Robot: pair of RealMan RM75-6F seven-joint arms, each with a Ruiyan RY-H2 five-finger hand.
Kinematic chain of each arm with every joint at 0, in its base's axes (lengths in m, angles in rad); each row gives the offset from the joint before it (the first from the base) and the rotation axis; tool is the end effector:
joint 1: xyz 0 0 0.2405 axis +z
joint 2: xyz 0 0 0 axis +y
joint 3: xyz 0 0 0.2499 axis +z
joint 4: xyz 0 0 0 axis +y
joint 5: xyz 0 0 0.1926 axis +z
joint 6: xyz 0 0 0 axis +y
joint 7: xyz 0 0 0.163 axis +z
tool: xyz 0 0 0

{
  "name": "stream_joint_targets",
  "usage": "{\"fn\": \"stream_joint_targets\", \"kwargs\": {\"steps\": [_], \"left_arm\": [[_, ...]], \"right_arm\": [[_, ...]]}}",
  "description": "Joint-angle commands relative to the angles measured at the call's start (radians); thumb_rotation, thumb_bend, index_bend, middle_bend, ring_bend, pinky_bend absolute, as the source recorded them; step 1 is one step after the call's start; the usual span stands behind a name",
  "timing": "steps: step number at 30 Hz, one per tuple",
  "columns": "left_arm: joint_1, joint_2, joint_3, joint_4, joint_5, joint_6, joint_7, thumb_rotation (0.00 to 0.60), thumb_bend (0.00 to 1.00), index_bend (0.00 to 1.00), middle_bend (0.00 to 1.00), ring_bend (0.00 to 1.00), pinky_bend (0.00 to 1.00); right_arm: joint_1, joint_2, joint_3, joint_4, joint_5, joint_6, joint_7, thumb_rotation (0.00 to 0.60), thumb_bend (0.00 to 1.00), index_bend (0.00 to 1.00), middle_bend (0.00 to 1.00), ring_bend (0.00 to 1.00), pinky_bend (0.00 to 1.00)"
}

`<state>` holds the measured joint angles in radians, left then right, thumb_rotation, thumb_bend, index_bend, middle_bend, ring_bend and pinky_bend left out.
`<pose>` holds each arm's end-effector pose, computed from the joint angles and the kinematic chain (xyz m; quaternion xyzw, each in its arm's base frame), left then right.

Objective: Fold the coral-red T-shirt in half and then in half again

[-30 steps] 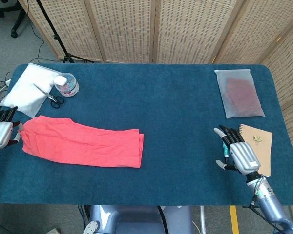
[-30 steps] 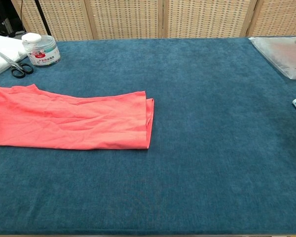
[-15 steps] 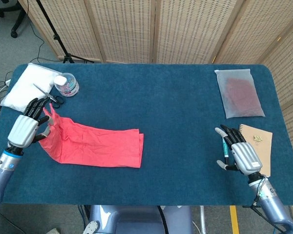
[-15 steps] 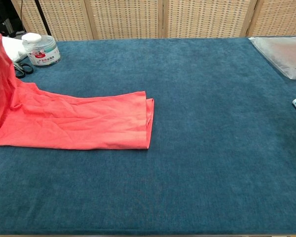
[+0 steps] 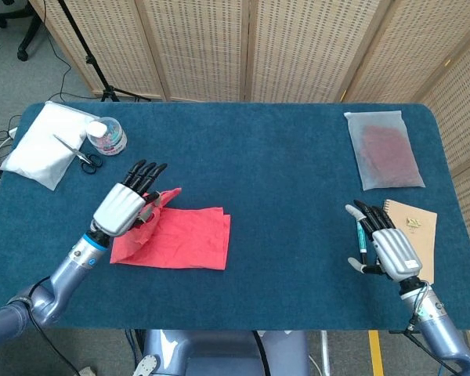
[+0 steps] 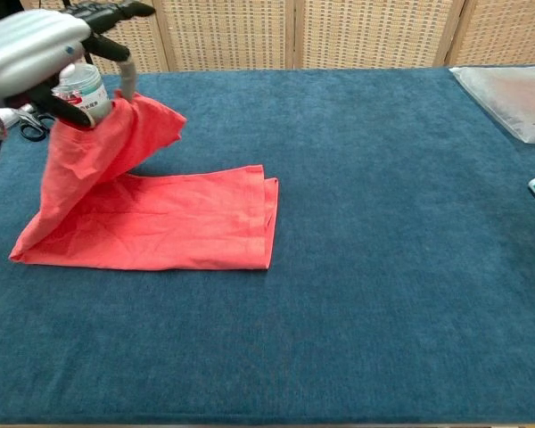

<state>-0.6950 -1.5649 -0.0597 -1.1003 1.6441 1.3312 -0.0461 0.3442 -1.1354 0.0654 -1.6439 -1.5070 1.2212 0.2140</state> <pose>-0.1564 0.3521 0.0409 -0.7478 -0.1829 -0.4955 0.4023 -0.2437 -0.2666 0.1266 0.6443 -0.4542 0.4421 0.4280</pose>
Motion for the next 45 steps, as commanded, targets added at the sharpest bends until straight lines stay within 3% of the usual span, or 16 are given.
{"fn": "stream_joint_targets", "kwargs": {"steps": [1, 12, 26, 41, 43, 45], "left_arm": [[-0.046, -0.068, -0.019, -0.018, -0.004, -0.062, 0.088, 0.600, 0.54, 0.72, 0.00, 0.00, 0.00], [-0.093, -0.197, -0.045, -0.004, -0.018, -0.108, 0.213, 0.600, 0.54, 0.72, 0.00, 0.00, 0.00], [-0.142, -0.329, -0.084, 0.051, -0.062, -0.161, 0.273, 0.600, 0.54, 0.72, 0.00, 0.00, 0.00], [-0.139, -0.457, -0.041, 0.153, -0.086, -0.212, 0.283, 0.600, 0.49, 0.72, 0.00, 0.00, 0.00], [-0.132, -0.468, -0.034, 0.167, -0.087, -0.212, 0.279, 0.600, 0.48, 0.70, 0.00, 0.00, 0.00], [-0.125, -0.479, -0.034, 0.178, -0.094, -0.211, 0.266, 0.600, 0.44, 0.53, 0.00, 0.00, 0.00]], "right_arm": [[0.000, 0.003, 0.000, 0.000, -0.002, 0.000, 0.006, 0.600, 0.26, 0.00, 0.00, 0.00, 0.00], [-0.001, 0.012, -0.002, 0.000, -0.010, 0.006, 0.033, 0.600, 0.26, 0.00, 0.00, 0.00, 0.00], [0.001, 0.020, -0.003, -0.001, -0.011, 0.000, 0.053, 0.600, 0.26, 0.00, 0.00, 0.00, 0.00], [0.004, 0.019, -0.005, 0.003, -0.009, -0.006, 0.053, 0.600, 0.26, 0.00, 0.00, 0.00, 0.00], [0.004, 0.019, -0.005, 0.002, -0.010, -0.006, 0.052, 0.600, 0.26, 0.00, 0.00, 0.00, 0.00], [0.003, 0.019, -0.006, 0.002, -0.011, -0.005, 0.051, 0.600, 0.26, 0.00, 0.00, 0.00, 0.00]]}}
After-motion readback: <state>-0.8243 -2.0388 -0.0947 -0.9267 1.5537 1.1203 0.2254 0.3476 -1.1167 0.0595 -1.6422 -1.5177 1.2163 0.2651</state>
